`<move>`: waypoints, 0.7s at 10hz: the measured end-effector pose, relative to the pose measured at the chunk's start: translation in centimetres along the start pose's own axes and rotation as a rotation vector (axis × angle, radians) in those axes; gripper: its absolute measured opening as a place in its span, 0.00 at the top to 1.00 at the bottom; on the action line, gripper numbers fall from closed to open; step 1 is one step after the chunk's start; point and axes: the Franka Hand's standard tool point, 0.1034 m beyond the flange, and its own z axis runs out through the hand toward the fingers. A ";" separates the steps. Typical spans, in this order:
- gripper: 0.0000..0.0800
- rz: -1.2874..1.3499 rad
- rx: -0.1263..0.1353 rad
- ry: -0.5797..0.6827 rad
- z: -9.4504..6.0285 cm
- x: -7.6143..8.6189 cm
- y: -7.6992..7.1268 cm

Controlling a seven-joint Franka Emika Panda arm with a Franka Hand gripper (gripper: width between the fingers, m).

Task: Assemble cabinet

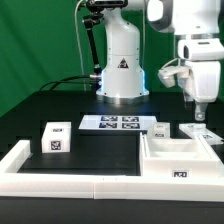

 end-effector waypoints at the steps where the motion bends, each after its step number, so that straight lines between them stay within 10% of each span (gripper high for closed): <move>1: 0.00 0.007 -0.002 0.000 0.0 -0.3 0.2; 7: 0.00 -0.152 -0.012 0.018 1.1 0.2 -0.8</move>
Offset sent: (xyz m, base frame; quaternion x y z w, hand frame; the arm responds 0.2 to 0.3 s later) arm 0.0000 0.0000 0.0000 0.0000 0.0000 0.0000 1.0000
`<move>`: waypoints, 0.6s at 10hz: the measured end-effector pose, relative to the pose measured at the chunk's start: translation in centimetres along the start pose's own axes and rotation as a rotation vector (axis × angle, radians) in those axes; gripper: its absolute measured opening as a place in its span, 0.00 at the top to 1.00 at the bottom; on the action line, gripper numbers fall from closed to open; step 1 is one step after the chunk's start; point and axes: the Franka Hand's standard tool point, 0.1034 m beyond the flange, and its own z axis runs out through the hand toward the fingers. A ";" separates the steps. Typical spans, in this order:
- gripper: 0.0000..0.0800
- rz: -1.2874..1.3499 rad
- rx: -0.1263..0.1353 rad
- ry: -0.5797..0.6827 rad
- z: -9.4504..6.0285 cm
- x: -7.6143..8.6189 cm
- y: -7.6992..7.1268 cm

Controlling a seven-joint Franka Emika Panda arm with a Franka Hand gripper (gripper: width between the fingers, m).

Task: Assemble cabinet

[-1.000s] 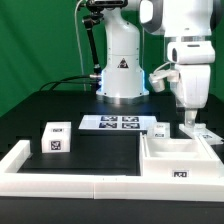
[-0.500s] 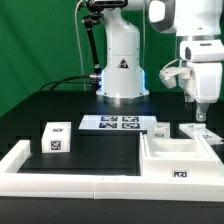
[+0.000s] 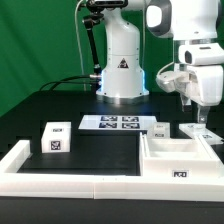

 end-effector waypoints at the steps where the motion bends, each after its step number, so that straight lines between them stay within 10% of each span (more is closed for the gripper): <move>1: 0.00 -0.049 0.011 -0.003 0.5 1.0 -0.6; 6: 0.00 -0.080 0.023 -0.005 1.0 1.6 -1.1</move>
Offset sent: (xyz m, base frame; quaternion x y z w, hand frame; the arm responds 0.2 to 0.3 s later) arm 0.0000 0.0000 0.0000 0.0000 0.0000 0.0000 1.0000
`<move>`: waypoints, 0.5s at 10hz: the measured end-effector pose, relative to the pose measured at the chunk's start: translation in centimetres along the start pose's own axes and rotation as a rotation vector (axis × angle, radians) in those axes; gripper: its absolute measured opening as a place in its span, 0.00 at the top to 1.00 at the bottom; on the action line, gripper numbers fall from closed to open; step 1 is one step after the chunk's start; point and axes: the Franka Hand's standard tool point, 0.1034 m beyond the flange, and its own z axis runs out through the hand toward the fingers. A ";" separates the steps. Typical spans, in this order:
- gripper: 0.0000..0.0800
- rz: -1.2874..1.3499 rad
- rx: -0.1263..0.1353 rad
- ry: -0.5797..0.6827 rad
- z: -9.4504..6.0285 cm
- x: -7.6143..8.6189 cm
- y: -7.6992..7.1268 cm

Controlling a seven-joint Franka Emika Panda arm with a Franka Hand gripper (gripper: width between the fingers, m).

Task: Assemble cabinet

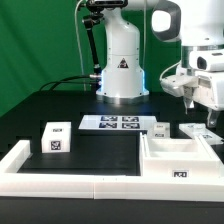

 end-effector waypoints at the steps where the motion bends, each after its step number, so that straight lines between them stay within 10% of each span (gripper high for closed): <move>1: 0.00 -0.006 -0.014 0.012 0.2 0.5 -0.2; 5: 0.00 -0.016 -0.013 0.061 2.6 2.1 -3.2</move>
Offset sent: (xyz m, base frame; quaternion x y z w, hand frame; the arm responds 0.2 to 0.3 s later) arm -0.0304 0.0158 -0.0212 -0.0163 0.0397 -0.0121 0.9990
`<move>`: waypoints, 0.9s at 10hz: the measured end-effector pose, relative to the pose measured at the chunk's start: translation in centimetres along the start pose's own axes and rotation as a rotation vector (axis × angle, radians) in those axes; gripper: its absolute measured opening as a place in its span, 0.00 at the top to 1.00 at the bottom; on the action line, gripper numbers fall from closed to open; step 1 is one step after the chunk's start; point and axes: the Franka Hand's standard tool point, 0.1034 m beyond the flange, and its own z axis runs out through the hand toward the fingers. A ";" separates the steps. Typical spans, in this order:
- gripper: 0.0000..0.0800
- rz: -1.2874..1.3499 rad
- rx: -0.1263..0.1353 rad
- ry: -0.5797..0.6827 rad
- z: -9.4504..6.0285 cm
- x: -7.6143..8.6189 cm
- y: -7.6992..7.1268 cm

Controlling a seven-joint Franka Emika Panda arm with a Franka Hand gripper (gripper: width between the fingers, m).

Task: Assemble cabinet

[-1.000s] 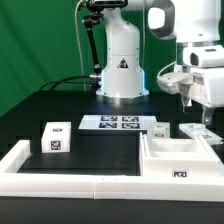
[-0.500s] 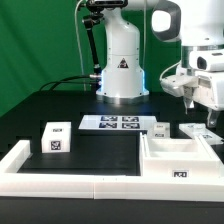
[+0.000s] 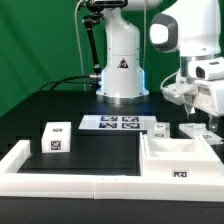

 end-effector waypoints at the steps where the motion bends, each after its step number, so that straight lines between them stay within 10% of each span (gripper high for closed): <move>1: 0.00 0.004 0.002 0.006 0.4 0.0 -0.3; 3: 0.00 0.012 0.014 0.009 0.9 -0.2 -0.6; 6: 0.51 0.014 0.016 0.009 1.0 -0.2 -0.7; 9: 0.74 0.021 0.020 0.010 1.2 -0.2 -0.8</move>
Offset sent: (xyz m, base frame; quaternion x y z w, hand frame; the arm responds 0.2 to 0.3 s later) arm 0.0016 -0.0002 0.0008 0.0035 -0.0015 0.0040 1.0000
